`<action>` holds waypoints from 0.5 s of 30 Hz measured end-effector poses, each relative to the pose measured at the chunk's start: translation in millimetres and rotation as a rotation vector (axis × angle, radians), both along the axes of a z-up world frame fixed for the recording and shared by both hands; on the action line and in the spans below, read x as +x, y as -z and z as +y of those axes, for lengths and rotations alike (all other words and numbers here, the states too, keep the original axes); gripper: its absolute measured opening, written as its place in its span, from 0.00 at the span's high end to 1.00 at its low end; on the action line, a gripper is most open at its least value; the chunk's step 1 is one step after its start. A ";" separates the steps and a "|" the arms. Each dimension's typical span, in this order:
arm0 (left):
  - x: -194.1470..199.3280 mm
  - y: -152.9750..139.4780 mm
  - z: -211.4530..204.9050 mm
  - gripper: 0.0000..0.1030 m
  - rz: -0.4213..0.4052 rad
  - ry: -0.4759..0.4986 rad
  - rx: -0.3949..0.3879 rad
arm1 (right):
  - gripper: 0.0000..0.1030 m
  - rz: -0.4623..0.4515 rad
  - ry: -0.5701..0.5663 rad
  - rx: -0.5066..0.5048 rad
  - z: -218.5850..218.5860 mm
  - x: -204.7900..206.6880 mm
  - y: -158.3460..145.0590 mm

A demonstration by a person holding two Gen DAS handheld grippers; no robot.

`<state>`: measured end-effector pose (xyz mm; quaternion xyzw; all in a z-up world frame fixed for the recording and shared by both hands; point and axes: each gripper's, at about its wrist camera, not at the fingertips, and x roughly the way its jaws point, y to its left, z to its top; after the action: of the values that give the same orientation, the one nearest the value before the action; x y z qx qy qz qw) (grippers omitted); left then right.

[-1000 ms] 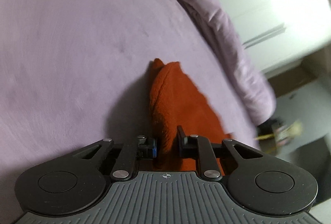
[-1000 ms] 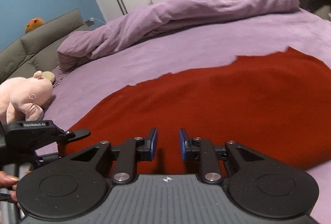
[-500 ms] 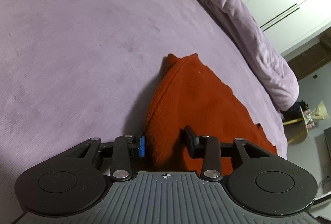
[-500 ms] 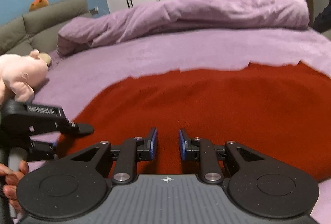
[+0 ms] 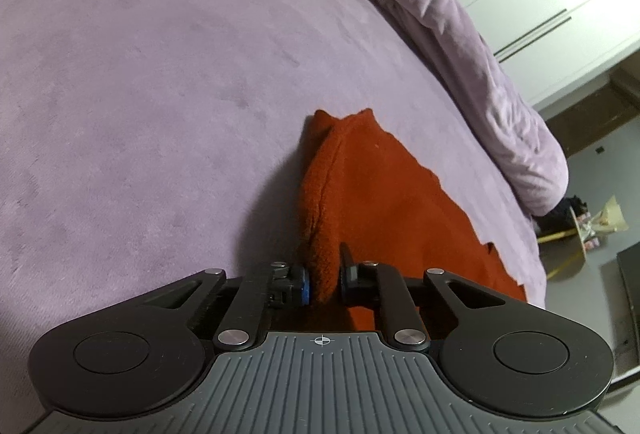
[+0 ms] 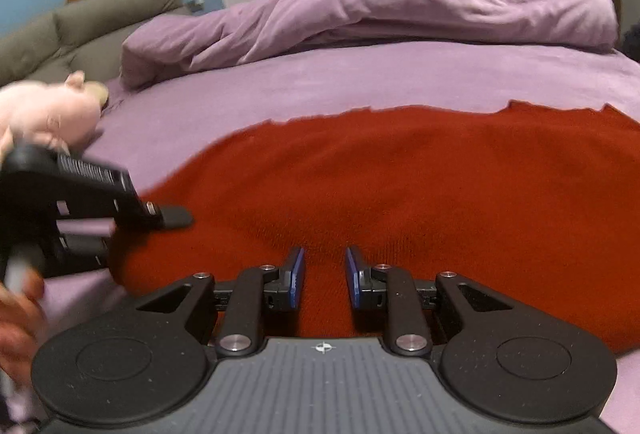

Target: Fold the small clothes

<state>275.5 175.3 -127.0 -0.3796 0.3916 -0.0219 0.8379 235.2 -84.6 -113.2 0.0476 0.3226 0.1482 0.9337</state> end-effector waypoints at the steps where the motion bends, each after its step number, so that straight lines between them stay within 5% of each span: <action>1: -0.7 -2.4 0.0 0.87 -0.005 -0.003 0.002 | 0.79 0.005 -0.011 -0.017 1.6 1.3 -2.6; 5: -1.7 -22.9 -7.9 0.88 -0.039 0.024 0.075 | 0.79 0.053 -0.002 0.067 -18.0 0.7 -23.7; 10: -1.0 -66.2 -40.8 0.88 -0.108 0.105 0.221 | 0.78 -0.045 0.071 0.078 -60.5 -31.8 -40.1; 15: 1.9 -108.9 -123.4 0.89 -0.237 0.311 0.329 | 0.77 -0.084 0.191 0.118 -110.9 -51.9 -51.4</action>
<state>277.4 51.8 -18.1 -0.1684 0.3427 -0.1308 0.9149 183.3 -195.5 -61.8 0.1269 0.2677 0.0793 0.9518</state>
